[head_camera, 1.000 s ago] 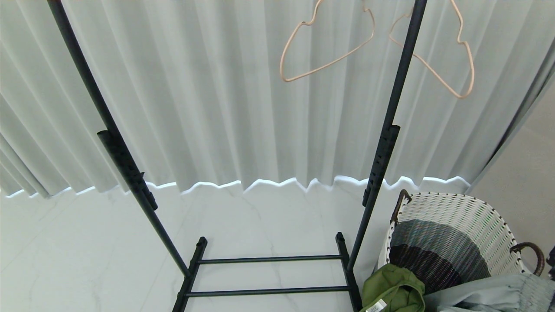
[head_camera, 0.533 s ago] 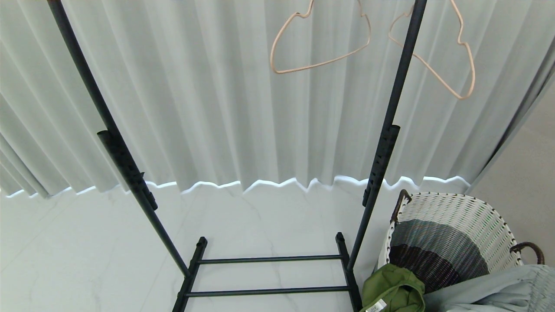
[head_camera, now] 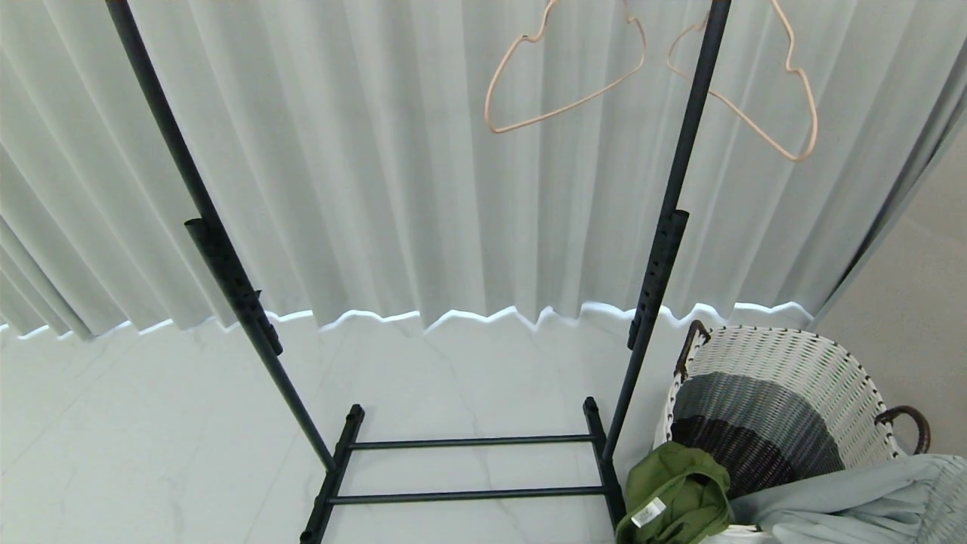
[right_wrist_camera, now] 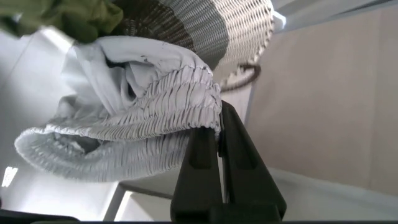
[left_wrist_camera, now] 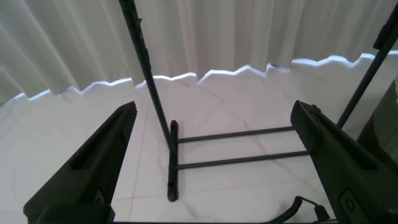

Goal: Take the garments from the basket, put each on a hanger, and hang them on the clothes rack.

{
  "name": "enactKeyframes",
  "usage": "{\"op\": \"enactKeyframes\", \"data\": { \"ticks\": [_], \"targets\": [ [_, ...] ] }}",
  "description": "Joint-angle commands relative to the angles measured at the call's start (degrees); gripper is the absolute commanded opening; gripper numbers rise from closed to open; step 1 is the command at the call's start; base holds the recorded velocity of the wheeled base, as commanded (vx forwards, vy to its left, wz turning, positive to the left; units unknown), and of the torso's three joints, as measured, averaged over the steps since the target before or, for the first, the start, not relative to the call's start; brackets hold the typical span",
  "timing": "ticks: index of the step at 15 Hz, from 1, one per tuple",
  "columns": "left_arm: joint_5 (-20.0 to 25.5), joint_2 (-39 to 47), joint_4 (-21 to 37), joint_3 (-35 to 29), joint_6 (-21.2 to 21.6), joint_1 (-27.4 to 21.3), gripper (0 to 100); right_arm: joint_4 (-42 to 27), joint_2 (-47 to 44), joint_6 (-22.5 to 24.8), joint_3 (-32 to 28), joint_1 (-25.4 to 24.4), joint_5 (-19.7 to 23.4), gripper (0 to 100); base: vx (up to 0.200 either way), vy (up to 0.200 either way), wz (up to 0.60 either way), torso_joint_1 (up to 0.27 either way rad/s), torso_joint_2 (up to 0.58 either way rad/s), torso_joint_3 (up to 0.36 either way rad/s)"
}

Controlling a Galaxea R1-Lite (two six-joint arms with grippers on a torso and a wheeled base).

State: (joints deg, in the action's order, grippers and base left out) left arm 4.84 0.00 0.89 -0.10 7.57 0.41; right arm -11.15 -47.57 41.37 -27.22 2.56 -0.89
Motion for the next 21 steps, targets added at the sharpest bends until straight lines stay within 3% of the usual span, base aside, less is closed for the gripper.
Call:
{"op": "enactKeyframes", "data": {
  "ticks": [1, 9, 12, 17, 21],
  "targets": [
    [0.0, 0.0, 0.0, 0.0, 0.0, 0.0, 100, 0.0, 1.4, 0.0, 0.2, 0.0, 0.1, 0, -0.200, 0.000, 0.00, -0.002, 0.00, -0.002],
    [0.0, 0.0, 0.0, 0.0, 0.0, 0.0, 100, 0.1, 4.7, 0.0, 1.0, -0.1, 0.1, 0, -0.200, 0.000, 0.00, 0.002, 0.00, 0.005],
    [0.0, 0.0, 0.0, 0.0, 0.0, 0.0, 100, 0.3, 5.4, 0.0, 0.4, -0.2, 0.4, 0, 0.000, 0.000, 0.00, 0.000, 0.00, 0.000],
    [0.0, 0.0, 0.0, 0.0, -0.1, 0.0, 100, -1.2, 2.7, -4.5, -9.7, -3.6, 2.9, 0, 0.000, 0.000, 0.00, 0.000, 0.00, 0.000],
    [0.0, 0.0, 0.0, 0.0, -0.1, 0.0, 100, -8.9, -1.4, -8.2, -24.4, -10.7, 2.9, 0, 0.000, 0.150, 0.00, 0.001, 0.00, 0.004]
  ]
}}
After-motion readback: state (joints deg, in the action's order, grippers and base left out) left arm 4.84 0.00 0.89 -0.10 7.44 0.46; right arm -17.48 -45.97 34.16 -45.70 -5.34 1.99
